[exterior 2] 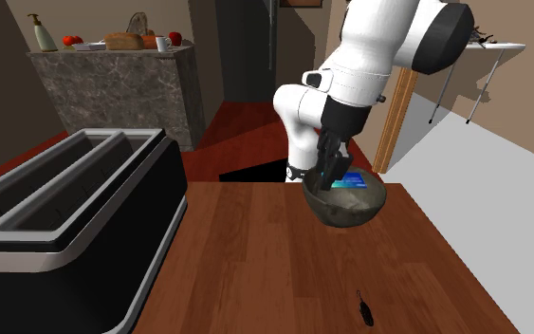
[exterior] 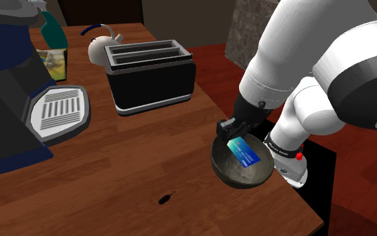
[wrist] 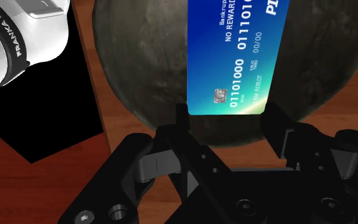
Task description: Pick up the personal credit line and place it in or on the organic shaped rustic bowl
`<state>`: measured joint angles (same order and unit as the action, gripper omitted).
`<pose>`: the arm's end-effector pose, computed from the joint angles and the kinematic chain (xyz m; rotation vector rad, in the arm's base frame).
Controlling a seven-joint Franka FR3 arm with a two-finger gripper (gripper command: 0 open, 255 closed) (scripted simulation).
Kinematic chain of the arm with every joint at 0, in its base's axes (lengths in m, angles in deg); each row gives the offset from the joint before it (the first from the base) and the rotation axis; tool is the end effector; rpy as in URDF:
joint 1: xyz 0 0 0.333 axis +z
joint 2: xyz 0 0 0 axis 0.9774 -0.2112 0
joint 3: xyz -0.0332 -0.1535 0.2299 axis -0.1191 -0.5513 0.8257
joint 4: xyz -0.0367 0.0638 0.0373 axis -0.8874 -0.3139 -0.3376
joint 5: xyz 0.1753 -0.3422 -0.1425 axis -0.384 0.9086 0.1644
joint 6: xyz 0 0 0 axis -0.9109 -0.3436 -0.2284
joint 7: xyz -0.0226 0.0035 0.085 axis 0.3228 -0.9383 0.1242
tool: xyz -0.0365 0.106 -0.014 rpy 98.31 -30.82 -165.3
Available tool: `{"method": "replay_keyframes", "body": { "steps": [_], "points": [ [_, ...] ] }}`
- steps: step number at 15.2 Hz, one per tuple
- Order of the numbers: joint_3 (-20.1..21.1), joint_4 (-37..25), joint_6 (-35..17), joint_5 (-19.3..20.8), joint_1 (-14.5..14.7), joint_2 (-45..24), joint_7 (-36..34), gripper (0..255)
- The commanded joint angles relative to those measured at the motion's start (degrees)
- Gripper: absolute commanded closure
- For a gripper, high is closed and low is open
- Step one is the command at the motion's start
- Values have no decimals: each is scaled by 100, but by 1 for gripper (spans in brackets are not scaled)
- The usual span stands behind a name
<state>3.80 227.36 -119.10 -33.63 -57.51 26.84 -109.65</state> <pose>0.1660 0.2969 0.4120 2.9910 -0.7069 0.2073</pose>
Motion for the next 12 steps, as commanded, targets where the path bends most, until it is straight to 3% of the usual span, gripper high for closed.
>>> {"method": "replay_keyframes", "body": {
  "steps": [1, 6, 7, 12],
  "points": [
    [17, 26, -21, -18, 13, 6, -6, 255],
    [17, 25, -21, -18, 13, 5, -6, 255],
    [17, 25, -21, -18, 13, 5, -6, 0],
    [17, 25, -21, -18, 13, 5, -6, 0]
  ]
}}
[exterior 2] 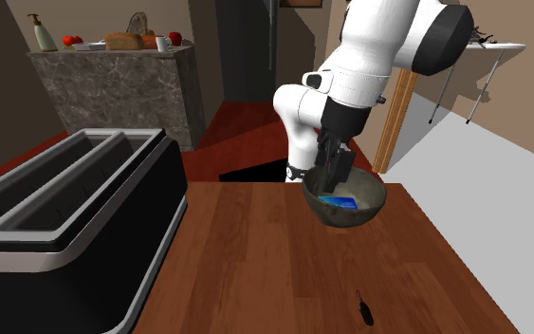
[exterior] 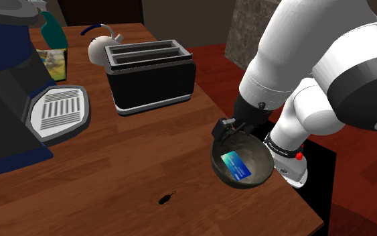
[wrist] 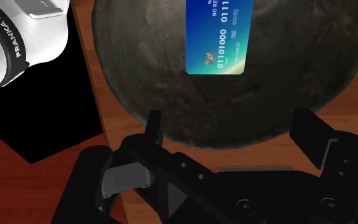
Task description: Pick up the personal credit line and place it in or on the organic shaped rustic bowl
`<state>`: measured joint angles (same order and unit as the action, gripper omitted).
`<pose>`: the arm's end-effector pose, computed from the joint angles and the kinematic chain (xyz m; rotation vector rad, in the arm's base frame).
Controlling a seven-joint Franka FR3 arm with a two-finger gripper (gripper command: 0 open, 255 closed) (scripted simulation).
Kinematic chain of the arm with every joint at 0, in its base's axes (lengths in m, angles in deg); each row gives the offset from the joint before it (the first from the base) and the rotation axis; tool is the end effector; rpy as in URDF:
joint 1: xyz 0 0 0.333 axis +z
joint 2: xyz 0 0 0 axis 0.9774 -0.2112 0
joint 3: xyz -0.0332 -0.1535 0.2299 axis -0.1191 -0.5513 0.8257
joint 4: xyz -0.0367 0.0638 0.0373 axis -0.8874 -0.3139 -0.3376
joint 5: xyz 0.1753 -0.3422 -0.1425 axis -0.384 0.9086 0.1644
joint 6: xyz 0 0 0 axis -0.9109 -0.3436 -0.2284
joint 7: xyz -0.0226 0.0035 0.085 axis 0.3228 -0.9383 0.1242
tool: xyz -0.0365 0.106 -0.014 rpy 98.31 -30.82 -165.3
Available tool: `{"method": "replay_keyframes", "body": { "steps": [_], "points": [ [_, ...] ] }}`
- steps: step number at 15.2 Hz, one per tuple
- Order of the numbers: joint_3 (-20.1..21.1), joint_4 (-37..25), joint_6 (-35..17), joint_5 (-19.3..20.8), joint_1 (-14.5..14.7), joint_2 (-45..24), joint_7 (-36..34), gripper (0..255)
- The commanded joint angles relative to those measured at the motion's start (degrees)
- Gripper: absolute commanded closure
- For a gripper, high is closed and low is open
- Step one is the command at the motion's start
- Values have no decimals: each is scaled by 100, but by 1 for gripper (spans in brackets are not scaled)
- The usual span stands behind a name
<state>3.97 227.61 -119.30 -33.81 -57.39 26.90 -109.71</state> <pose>0.1654 0.2969 0.4102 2.9912 -0.7071 0.2077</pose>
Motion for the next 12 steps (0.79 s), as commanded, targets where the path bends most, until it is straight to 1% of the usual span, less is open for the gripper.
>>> {"method": "replay_keyframes", "body": {
  "steps": [1, 4, 12],
  "points": [
    [-96, -169, 187, 88, -25, 23, -12, 0],
    [-335, -674, 682, 311, -102, 24, -49, 0],
    [-336, -674, 681, 312, -101, 24, -50, 0]
  ]
}}
